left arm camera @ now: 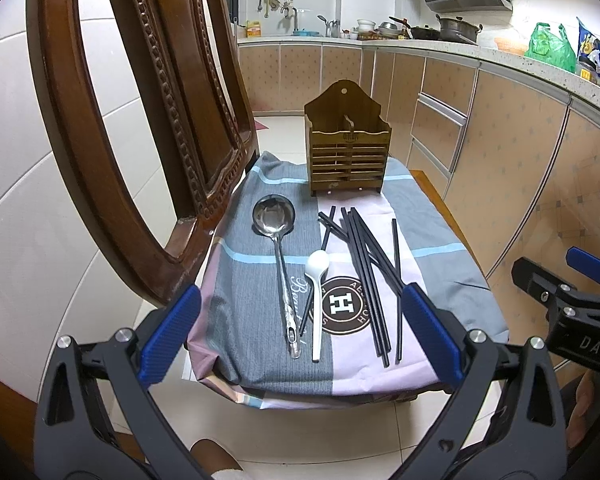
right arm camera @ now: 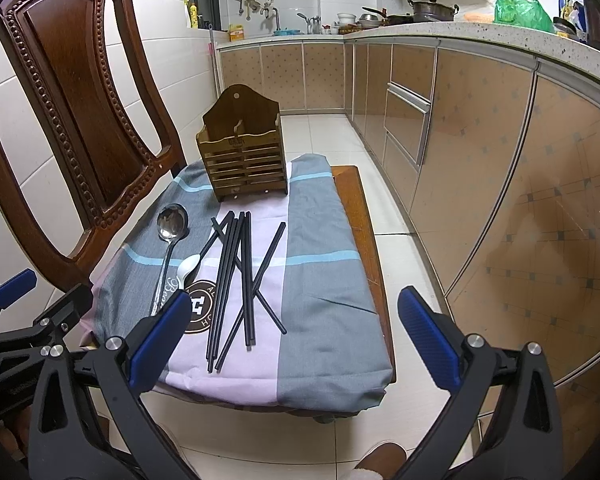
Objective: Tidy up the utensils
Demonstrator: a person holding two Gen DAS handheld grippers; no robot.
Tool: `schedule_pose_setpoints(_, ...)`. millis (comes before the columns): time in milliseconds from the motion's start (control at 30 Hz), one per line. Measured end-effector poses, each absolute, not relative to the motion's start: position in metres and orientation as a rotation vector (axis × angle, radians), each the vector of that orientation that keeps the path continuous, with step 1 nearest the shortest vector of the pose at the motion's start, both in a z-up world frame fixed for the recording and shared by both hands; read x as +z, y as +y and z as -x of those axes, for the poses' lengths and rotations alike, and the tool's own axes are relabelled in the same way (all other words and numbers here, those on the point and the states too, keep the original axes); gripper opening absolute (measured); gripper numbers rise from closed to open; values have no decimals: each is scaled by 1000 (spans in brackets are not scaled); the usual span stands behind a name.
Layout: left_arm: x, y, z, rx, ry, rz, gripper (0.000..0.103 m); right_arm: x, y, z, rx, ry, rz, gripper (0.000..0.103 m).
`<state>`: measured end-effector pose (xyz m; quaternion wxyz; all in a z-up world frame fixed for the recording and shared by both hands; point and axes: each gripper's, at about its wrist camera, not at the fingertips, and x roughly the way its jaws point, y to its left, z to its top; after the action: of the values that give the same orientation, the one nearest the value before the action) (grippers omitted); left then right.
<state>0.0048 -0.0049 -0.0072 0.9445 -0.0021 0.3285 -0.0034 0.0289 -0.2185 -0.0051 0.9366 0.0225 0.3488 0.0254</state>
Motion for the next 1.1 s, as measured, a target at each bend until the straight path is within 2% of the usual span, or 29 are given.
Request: schedule_pose_setpoints(1100,-11,7,-20,-42,668,37,99,-9,-234,-36,98,669,-101,100)
